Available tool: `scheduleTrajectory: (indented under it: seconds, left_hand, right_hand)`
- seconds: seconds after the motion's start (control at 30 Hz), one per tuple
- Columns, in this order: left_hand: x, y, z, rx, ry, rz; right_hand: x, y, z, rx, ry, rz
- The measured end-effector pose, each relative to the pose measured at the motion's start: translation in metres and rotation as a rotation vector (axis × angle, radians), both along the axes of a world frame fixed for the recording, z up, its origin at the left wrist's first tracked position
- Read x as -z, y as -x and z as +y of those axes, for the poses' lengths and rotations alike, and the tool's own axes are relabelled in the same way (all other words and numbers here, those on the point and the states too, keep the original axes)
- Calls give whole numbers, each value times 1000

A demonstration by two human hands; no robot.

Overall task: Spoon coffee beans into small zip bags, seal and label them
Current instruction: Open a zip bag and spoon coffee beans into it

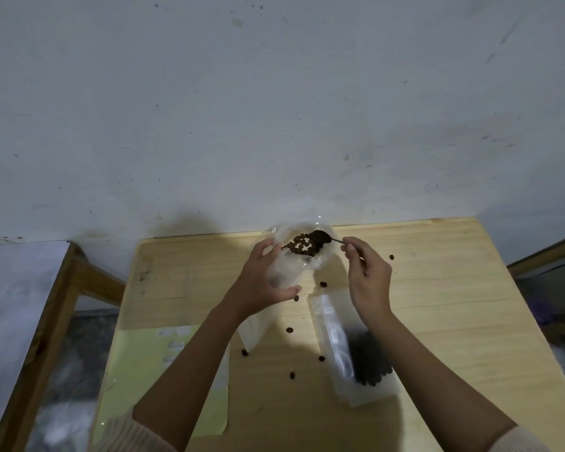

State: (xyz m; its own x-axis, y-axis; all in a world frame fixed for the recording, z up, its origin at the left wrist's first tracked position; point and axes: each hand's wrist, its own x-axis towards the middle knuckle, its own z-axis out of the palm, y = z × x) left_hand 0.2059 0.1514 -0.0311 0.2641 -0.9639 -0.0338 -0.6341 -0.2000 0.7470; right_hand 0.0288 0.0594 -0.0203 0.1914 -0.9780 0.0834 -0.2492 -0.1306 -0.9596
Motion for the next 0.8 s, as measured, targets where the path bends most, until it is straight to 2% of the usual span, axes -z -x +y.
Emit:
scheduleTrajectory:
  seconds: [0.13, 0.33, 0.53, 0.67, 0.8]
  left_hand:
    - [-4, -1, -4, 20, -33, -14]
    - [-7, 1, -10, 38, -13, -31]
    - [-6, -1, -10, 57, -48, 5]
    - [-4, -5, -7, 68, -72, 2]
    - [-5, -5, -5, 60, -80, -4]
  right_hand:
    - [15, -4, 3, 75, 3, 0]
    - [22, -12, -7, 438, -362, -337]
    - [25, -15, -12, 391, -711, -487]
    - [23, -20, -17, 413, -815, -503]
    - [18, -18, -19, 425, -826, -520]
